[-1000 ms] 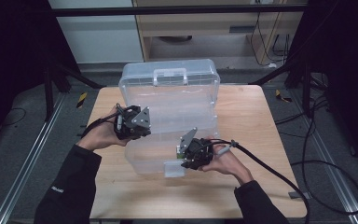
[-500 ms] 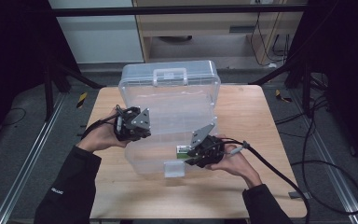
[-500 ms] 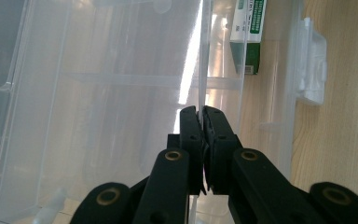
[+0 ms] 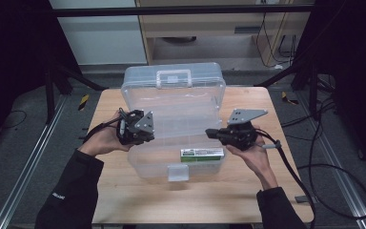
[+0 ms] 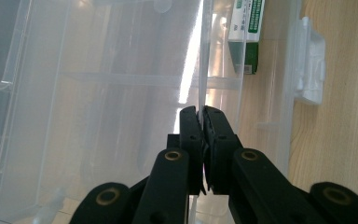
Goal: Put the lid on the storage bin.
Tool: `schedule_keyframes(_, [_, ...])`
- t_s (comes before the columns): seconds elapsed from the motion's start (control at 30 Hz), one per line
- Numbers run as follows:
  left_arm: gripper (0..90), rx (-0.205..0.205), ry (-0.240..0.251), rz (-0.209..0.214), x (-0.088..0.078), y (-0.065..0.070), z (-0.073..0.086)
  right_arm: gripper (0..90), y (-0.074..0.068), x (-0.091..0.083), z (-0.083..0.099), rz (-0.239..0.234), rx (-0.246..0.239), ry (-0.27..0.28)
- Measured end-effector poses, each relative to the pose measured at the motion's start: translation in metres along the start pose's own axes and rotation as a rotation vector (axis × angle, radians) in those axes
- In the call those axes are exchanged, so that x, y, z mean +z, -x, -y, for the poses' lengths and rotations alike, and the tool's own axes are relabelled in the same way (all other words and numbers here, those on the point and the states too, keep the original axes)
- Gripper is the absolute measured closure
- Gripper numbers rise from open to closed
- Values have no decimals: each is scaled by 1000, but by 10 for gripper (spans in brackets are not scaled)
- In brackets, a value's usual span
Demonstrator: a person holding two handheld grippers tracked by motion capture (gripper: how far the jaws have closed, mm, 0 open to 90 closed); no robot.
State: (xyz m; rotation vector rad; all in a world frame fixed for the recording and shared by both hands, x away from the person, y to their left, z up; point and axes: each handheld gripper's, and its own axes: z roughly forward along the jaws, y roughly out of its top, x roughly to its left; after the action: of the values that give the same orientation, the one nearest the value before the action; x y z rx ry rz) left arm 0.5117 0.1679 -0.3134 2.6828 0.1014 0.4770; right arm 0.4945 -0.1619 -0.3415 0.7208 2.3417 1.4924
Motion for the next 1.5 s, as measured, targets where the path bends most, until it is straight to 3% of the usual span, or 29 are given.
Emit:
schedule_keyframes(0.27, [866, 0, 3, -1, 0, 1, 1, 900, 30, -6, -10, 138, 135, 104])
schedule_keyframes(0.5, [865, -3, 5, 3, 1, 3, 2, 900, 48, 3, -10, 210, 198, 96])
schedule_keyframes(1.13, [855, 0, 4, 5, 2, 8, 4, 900, 59, 3, -10, 246, 241, 94])
schedule_keyframes(1.17, [856, 35, 23, 2, 4, 6, 3, 900, 60, 3, -10, 248, 239, 95])
schedule_keyframes(1.2, [856, -1, 5, 9, 3, 9, 4, 900, 60, 3, -10, 244, 243, 95])
schedule_keyframes(1.5, [845, 11, 7, 14, 5, 13, 6, 900, 61, 1, -9, 244, 246, 98])
